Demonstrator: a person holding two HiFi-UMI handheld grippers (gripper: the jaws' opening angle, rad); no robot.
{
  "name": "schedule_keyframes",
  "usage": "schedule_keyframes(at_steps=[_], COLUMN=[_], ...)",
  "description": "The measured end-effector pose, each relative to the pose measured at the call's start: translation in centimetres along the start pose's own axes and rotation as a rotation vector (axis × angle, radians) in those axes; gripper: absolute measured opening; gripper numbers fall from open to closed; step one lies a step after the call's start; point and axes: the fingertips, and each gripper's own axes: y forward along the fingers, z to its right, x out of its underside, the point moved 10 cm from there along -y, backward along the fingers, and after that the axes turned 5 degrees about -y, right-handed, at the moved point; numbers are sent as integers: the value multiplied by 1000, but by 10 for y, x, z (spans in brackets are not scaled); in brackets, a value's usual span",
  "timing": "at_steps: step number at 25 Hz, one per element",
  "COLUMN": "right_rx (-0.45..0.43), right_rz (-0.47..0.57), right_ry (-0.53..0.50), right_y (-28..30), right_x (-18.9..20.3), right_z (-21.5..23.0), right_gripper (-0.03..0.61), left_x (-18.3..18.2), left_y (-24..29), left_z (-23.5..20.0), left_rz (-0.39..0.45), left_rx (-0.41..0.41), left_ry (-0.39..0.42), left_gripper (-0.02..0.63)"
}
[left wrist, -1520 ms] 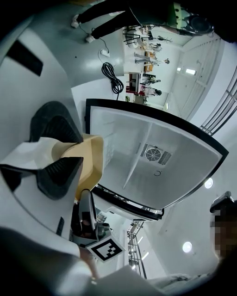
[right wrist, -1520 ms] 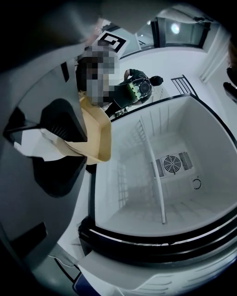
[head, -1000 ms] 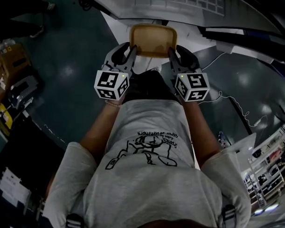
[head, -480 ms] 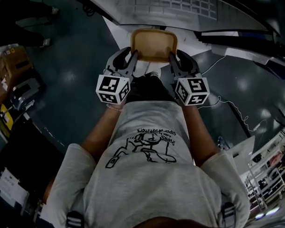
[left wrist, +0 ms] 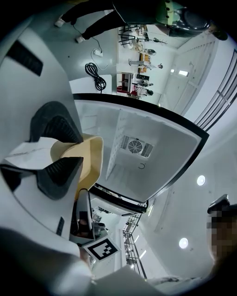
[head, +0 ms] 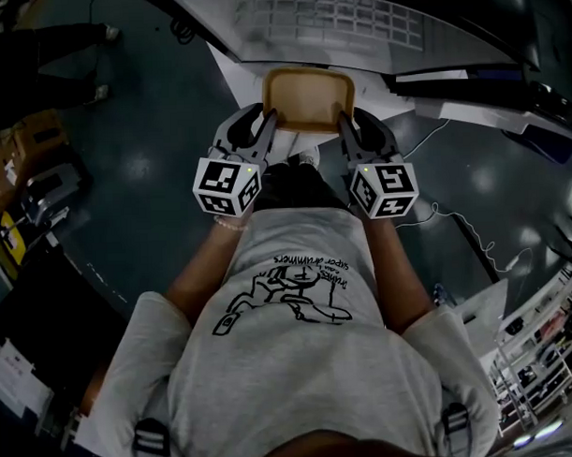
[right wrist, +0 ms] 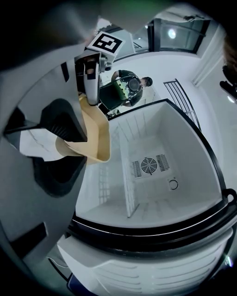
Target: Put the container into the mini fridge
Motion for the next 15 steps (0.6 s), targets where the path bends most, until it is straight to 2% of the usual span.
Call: schedule_keyframes(at_steps=[15], right_rx=[10], right_rz=[44], right_ry=[0], right_y=[-18], right_x=[-25], right_z=[-4], right_gripper=[101], left_x=[-27], left_y=[-13], left_z=[14], left_rz=[50], left_rx=[9], left_ry=[0], left_gripper=[104])
